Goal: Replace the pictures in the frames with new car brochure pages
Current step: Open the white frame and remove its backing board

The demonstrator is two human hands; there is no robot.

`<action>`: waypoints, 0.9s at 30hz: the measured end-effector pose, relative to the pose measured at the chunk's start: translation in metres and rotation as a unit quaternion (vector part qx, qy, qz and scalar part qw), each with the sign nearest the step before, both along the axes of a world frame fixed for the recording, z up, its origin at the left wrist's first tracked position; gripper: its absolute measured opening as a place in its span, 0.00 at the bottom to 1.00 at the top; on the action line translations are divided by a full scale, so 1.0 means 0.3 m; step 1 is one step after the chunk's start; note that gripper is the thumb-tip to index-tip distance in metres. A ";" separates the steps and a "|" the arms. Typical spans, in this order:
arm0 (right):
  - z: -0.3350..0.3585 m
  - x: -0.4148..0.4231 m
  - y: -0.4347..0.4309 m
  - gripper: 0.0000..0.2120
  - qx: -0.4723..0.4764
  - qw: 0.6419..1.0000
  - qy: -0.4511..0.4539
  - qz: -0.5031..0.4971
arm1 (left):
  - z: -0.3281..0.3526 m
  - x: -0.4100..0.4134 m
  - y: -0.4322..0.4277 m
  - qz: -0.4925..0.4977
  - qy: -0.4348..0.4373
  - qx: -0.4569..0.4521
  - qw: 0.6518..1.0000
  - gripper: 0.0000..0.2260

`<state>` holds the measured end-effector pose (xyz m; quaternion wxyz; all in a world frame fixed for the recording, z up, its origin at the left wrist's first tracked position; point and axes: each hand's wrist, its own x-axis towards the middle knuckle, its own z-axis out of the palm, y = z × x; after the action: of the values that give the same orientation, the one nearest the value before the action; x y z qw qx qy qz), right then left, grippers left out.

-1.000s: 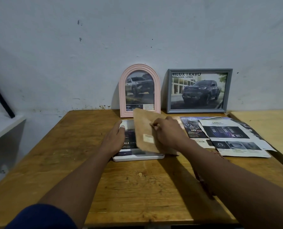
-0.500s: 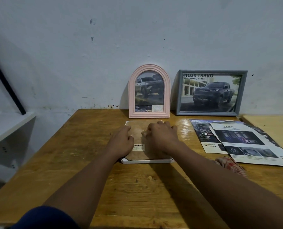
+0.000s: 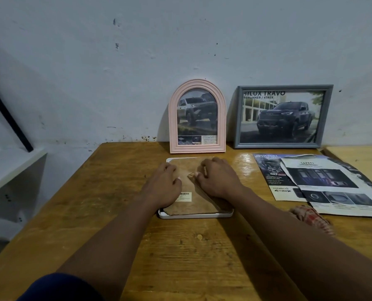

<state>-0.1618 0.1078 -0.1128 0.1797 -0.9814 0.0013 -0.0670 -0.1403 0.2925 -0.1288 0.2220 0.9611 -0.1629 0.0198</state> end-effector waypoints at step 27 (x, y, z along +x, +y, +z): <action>-0.064 0.032 0.008 0.24 -0.030 0.999 0.004 -0.016 | -0.041 0.049 -0.012 -0.022 0.057 -0.039 0.997 0.25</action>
<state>-0.1523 0.1102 -0.1320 0.1491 -0.9865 0.0155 -0.0658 -0.1257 0.2890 -0.1411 0.2690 0.9474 -0.1703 -0.0340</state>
